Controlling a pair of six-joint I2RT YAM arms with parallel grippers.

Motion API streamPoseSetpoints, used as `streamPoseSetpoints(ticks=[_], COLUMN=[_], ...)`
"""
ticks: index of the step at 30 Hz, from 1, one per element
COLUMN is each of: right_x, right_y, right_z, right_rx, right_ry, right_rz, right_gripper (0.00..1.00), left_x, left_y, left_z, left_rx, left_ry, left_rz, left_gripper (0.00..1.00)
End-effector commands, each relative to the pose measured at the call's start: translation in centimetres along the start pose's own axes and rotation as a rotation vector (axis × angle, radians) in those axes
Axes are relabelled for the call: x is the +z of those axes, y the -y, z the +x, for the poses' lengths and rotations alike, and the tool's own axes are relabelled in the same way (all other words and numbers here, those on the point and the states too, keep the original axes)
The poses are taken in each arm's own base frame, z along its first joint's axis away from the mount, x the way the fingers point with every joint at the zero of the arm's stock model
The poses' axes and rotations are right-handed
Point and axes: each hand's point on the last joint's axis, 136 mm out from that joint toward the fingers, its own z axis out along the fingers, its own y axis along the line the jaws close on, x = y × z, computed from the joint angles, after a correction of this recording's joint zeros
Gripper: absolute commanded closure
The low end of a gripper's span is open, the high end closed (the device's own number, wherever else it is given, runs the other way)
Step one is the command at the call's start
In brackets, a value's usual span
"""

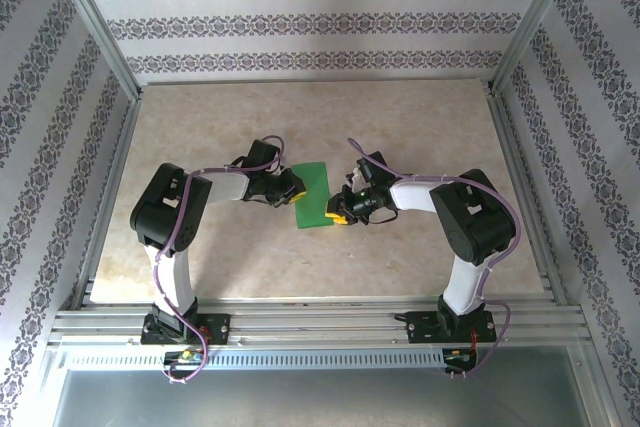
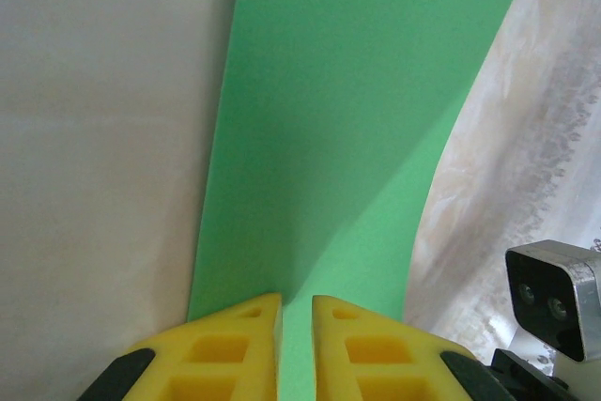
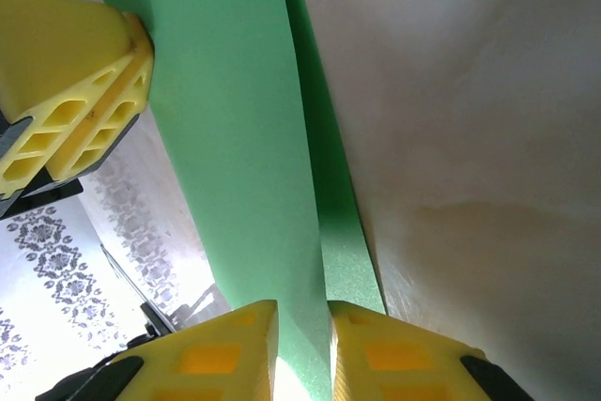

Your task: Fold a paper plane with a square sheet of paper (pick it up from the middle)

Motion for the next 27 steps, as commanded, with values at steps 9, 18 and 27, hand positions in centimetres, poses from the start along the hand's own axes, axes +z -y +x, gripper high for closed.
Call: streamPoseSetpoints(ticks=[9, 18, 27], right_x=[-0.44, -0.60, -0.87], right_y=[1.12, 0.90, 0.29], right_z=[0.37, 0.84, 0.62], right_rx=[0.026, 0.029, 0.022], right_ry=[-0.005, -0.026, -0.017], right_rz=[0.037, 0.029, 0.019], right_gripper=[0.80, 0.83, 0.89], left_x=[0.77, 0.86, 0.91], left_y=[-1.30, -1.69, -1.53], left_z=[0.46, 0.63, 0.57], left_rx=[-0.007, -0.013, -0.009], left_ry=[-0.016, -0.019, -0.021], left_rz=[-0.019, -0.027, -0.023], left_gripper=[0.83, 0.83, 0.83])
